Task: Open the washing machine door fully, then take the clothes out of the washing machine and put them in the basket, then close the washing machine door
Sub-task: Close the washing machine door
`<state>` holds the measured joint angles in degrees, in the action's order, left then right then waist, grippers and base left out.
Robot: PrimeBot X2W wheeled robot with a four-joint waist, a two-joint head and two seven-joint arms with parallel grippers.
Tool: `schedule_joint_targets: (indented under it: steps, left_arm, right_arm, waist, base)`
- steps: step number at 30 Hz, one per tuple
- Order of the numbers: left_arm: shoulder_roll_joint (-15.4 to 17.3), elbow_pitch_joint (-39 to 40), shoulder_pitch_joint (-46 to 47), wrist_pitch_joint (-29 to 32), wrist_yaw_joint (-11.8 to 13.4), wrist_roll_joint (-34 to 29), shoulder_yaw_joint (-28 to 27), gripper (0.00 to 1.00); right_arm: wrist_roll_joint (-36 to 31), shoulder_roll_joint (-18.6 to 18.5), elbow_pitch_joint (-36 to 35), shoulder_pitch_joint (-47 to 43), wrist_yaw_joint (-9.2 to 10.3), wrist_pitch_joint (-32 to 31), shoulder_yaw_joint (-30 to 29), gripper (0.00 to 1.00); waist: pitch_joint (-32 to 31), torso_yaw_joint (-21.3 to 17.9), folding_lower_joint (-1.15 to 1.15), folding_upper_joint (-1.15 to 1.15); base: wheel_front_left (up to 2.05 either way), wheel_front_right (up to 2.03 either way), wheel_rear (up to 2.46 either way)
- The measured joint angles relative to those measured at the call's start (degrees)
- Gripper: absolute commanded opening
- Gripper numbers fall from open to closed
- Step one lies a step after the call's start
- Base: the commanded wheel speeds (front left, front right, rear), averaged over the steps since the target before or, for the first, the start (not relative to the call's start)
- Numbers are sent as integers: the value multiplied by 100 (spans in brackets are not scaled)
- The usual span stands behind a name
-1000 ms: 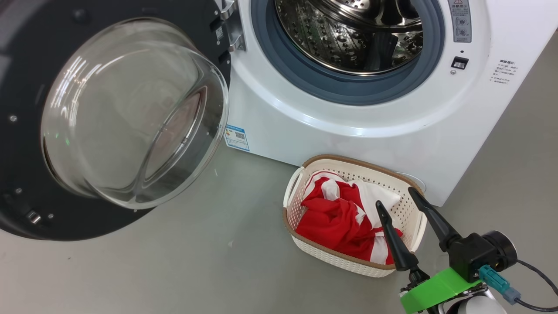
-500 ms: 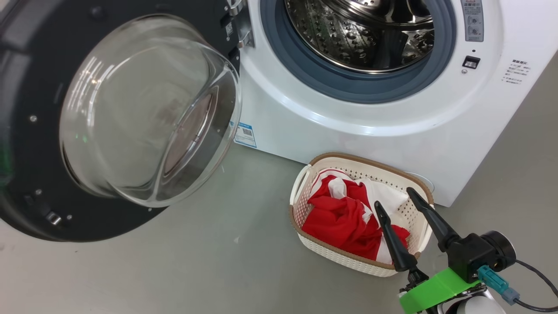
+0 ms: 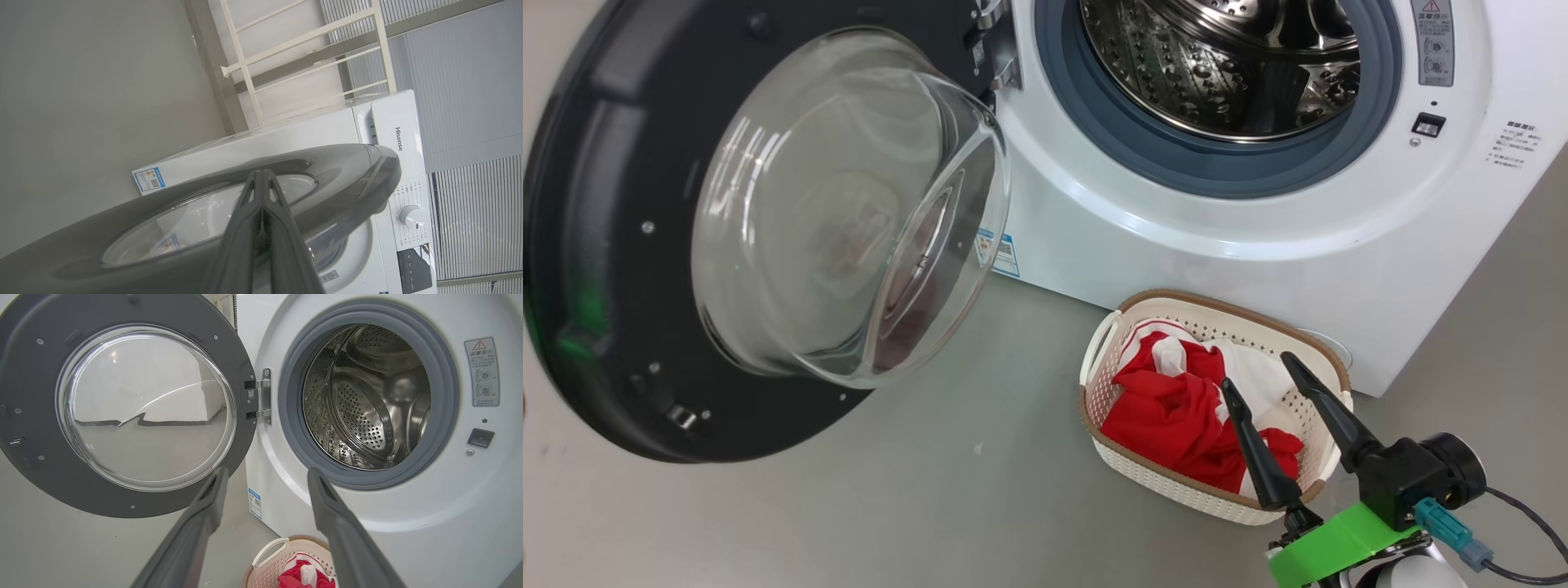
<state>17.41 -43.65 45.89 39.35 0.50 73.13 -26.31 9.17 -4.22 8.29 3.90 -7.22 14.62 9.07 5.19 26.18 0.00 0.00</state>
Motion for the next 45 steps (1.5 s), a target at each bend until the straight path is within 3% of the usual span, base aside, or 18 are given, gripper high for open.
schedule_joint_targets:
  steps: [13,26,36,45]
  left_arm:
    - [-520,954,-628,345,166,312,-92,0]
    - [-983,2100,-1326,694,530,470,-98,0]
    - [-1236,2797,-1711,798,759,565,-22,0]
    - [-1446,3182,-1803,831,812,705,186,0]
  right_arm:
    - [36,58,111,-11,0,0,36,100]
    - [99,112,163,-84,0,1,77,100]
    - [136,124,151,-138,0,1,65,100]
    - [178,125,136,-136,0,1,68,100]
  waist:
    - [-181,53,0,0]
    - [-390,19,0,0]
    - [-414,-105,0,0]
    - [-338,-227,0,0]
  base:
    - [0,0,0]
    - [0,0,0]
    - [0,0,0]
    - [0,0,0]
